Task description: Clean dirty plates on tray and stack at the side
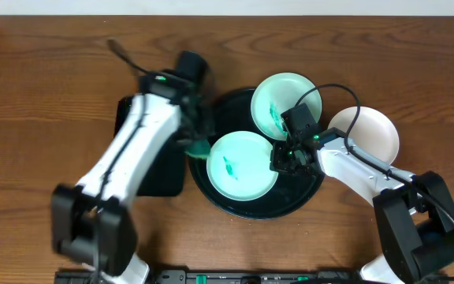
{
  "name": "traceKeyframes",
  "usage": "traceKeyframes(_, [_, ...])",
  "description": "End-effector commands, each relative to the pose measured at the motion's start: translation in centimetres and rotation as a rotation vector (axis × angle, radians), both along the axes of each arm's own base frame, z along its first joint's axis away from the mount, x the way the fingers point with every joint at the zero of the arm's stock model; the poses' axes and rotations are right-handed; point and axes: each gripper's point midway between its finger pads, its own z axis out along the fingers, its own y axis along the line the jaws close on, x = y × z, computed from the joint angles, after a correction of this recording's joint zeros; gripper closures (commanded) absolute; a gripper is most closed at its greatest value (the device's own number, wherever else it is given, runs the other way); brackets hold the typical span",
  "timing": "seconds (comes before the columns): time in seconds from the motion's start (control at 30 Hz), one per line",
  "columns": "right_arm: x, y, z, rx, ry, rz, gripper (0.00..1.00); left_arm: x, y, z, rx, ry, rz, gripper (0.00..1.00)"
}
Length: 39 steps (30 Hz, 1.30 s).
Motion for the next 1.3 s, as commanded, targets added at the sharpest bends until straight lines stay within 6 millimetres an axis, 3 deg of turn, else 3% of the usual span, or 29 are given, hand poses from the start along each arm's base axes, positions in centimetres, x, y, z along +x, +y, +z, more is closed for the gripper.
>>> traceKeyframes(0.0, [0.6,-0.6,-0.7,-0.025,-0.003,-0.014,0.99,-2.3,-2.1,-3.5,0.047,0.11,0.035,0.93])
traceKeyframes(0.23, [0.6,-0.5,-0.6,-0.024,-0.005,-0.006,0.99,-5.0,-5.3,-7.7,0.084,0.097,0.031,0.93])
traceKeyframes(0.37, [0.6,-0.5,-0.6,-0.022,-0.004,-0.006,0.99,-4.9,-6.3,-9.5,0.059,0.045,0.067,0.93])
traceKeyframes(0.5, [0.6,-0.4,-0.6,-0.02,-0.003,-0.004,0.99,-3.8,-4.7,-10.8,0.121,-0.035,0.184,0.93])
traceKeyframes(0.6, [0.6,-0.4,-0.6,-0.02,-0.004,-0.004,0.99,-2.8,-5.2,-10.9,0.095,-0.077,0.168,0.93])
traceKeyframes(0.67, [0.6,-0.4,-0.6,-0.02,-0.003,-0.004,0.99,-2.3,-6.9,-10.7,0.031,-0.098,0.019,0.92])
traceKeyframes(0.77, [0.6,-0.4,-0.6,-0.02,-0.003,-0.004,0.99,-3.3,-11.3,-9.8,-0.181,-0.098,-0.348,0.93])
traceKeyframes(0.83, [0.6,-0.4,-0.6,-0.02,-0.003,-0.004,0.99,-4.1,-12.1,-9.6,-0.232,-0.082,-0.423,0.93])
traceKeyframes(0.93, [0.6,-0.4,-0.6,-0.02,-0.004,-0.004,0.99,-3.5,-10.1,-10.2,-0.122,-0.082,-0.321,0.93])
traceKeyframes(1.1, [0.6,-0.4,-0.6,-0.02,-0.003,-0.004,0.99,-2.9,-4.3,-10.7,0.151,-0.086,0.122,0.93])
traceKeyframes(1.2, [0.6,-0.5,-0.6,-0.021,-0.003,-0.004,0.99,-3.5,-3.2,-10.3,0.196,-0.06,0.222,0.93])
traceKeyframes(1.27, [0.6,-0.4,-0.6,-0.021,-0.003,-0.004,0.99,-4.1,-3.7,-10.2,0.171,-0.029,0.209,0.93])
